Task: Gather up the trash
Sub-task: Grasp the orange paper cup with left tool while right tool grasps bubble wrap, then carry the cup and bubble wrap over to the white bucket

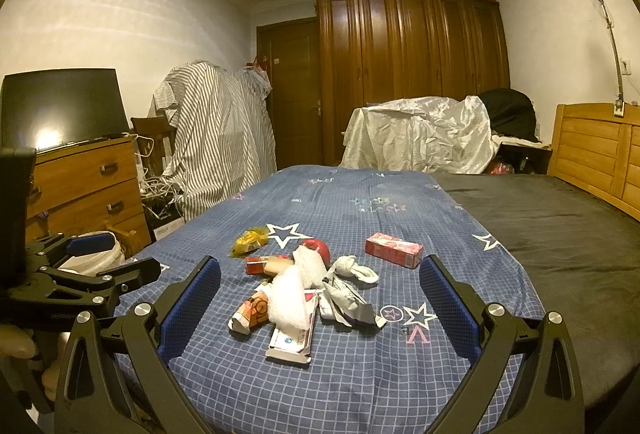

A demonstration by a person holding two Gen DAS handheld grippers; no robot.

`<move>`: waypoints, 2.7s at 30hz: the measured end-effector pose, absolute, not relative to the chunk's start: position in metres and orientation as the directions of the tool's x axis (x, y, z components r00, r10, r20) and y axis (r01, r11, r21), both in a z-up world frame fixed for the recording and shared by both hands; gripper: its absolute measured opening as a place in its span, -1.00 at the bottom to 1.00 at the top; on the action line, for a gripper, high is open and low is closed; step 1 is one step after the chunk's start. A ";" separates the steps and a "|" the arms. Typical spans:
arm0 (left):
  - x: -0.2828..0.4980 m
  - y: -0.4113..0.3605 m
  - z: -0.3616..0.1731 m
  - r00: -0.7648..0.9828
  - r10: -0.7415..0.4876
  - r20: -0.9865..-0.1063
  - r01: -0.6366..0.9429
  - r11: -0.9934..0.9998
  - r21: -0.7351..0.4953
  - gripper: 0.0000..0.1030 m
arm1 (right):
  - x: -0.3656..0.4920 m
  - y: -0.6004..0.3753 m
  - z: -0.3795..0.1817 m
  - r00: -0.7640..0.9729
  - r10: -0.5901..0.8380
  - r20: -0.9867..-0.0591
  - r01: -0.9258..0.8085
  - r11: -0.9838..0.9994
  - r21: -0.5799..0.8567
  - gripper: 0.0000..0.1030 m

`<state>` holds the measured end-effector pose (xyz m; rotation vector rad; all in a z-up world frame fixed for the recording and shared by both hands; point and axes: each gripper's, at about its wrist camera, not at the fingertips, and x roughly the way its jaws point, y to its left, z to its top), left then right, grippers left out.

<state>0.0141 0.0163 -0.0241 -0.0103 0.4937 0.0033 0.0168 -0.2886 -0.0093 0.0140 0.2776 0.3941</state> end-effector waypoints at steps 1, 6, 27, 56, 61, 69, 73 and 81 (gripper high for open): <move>0.020 0.020 -0.028 0.873 0.004 -0.487 -0.007 1.000 -0.004 0.91 | 0.019 -0.289 -0.011 0.883 0.383 -0.272 -0.377 0.923 0.074 0.92; 0.073 0.045 -0.081 0.778 0.006 -0.629 0.006 1.000 0.018 0.91 | 0.035 -0.296 -0.025 0.868 0.383 -0.315 -0.373 0.923 0.094 0.93; 0.158 0.099 -0.164 0.580 -0.183 -0.794 0.066 0.982 -0.179 -0.13 | 0.127 -0.245 -0.086 0.741 0.461 -0.489 -0.455 0.880 0.140 0.92; 0.162 0.125 -0.167 0.618 -0.060 -0.784 -0.014 0.996 -0.088 -0.06 | 0.212 -0.143 -0.151 0.676 0.355 -0.645 -0.477 0.879 -0.016 0.04; 0.145 0.122 -0.145 0.673 -0.063 -0.737 -0.035 0.993 -0.117 -0.07 | 0.182 -0.161 -0.128 0.733 0.388 -0.558 -0.454 0.891 0.024 0.04; 0.106 0.082 -0.070 0.829 -0.047 -0.557 -0.014 0.994 -0.105 -0.06 | 0.140 -0.195 -0.077 0.826 0.397 -0.400 -0.406 0.911 0.066 0.05; 0.089 0.061 -0.041 0.881 -0.028 -0.472 -0.012 0.997 -0.082 -0.06 | 0.115 -0.213 -0.055 0.860 0.390 -0.328 -0.392 0.918 0.062 0.05; 0.076 0.040 -0.015 0.925 -0.010 -0.379 -0.016 0.998 -0.065 -0.06 | 0.082 -0.246 -0.026 0.896 0.363 -0.255 -0.359 0.931 0.066 0.06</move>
